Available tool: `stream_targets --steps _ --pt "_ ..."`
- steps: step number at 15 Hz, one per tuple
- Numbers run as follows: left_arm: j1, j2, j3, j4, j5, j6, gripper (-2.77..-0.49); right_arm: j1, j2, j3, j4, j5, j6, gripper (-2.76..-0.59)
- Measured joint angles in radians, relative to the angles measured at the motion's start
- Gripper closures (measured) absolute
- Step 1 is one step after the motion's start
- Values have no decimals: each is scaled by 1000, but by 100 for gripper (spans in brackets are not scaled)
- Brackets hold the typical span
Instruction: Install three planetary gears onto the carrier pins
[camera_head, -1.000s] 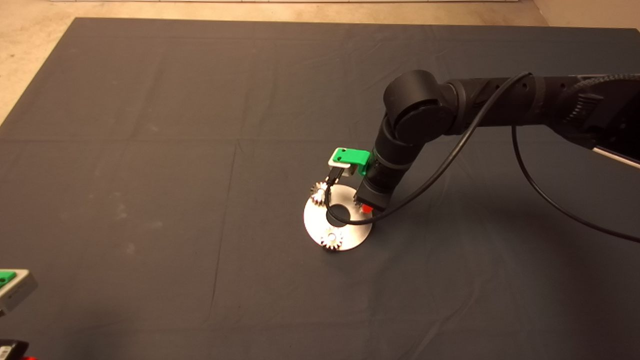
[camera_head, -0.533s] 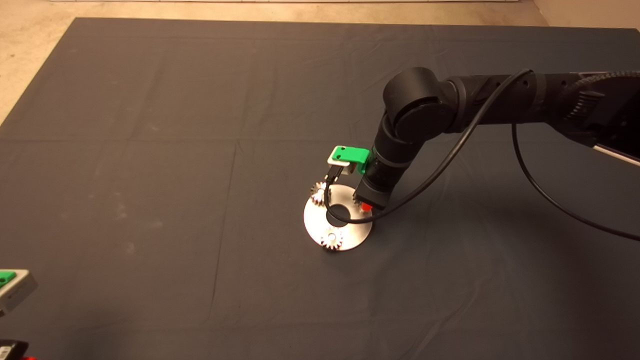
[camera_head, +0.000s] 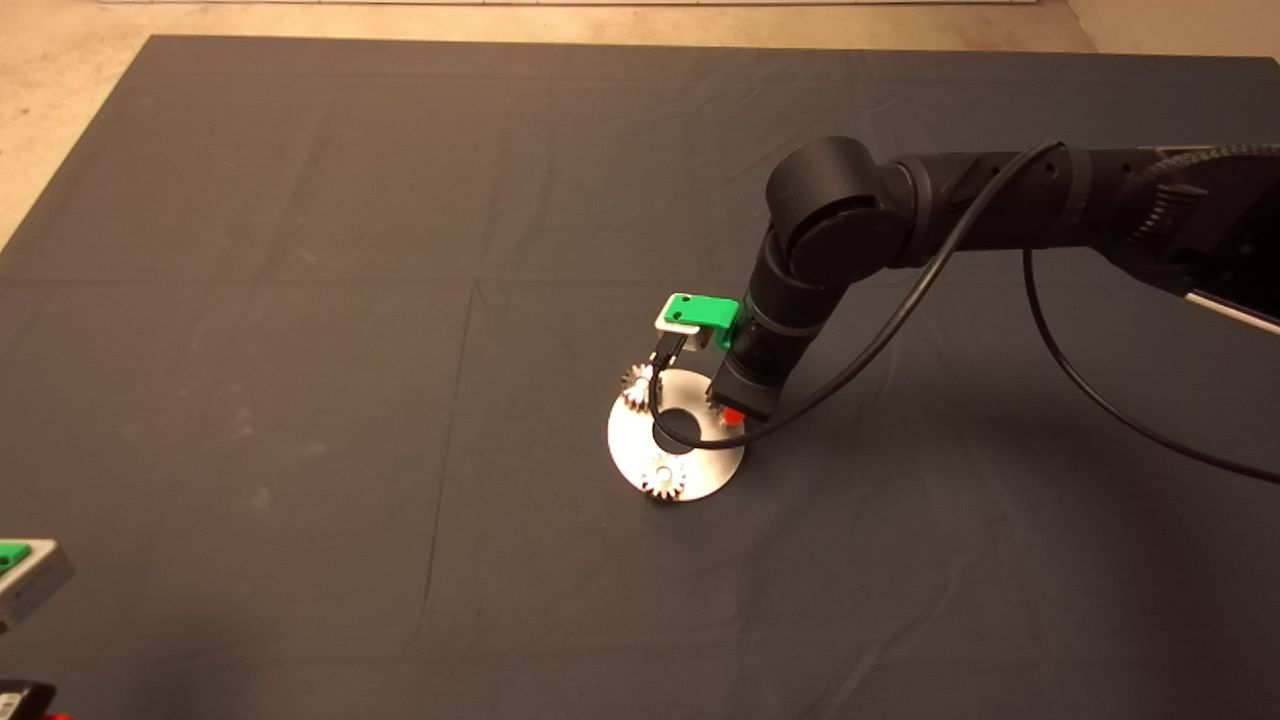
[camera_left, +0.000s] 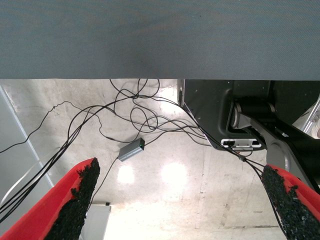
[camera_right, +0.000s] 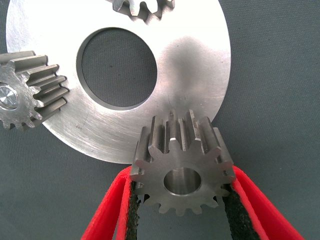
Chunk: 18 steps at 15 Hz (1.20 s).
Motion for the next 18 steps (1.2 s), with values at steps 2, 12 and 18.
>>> stream_targets --steps 2,12,18 --pt "0 -1 0 0 0 1 -233 -15 0 1 0 0 -2 -101" --pt "0 -3 0 0 -1 2 -233 -15 -3 0 -1 3 -14 -101" --pt "0 -3 0 0 -1 2 -233 -15 -17 0 -1 14 -27 -101"
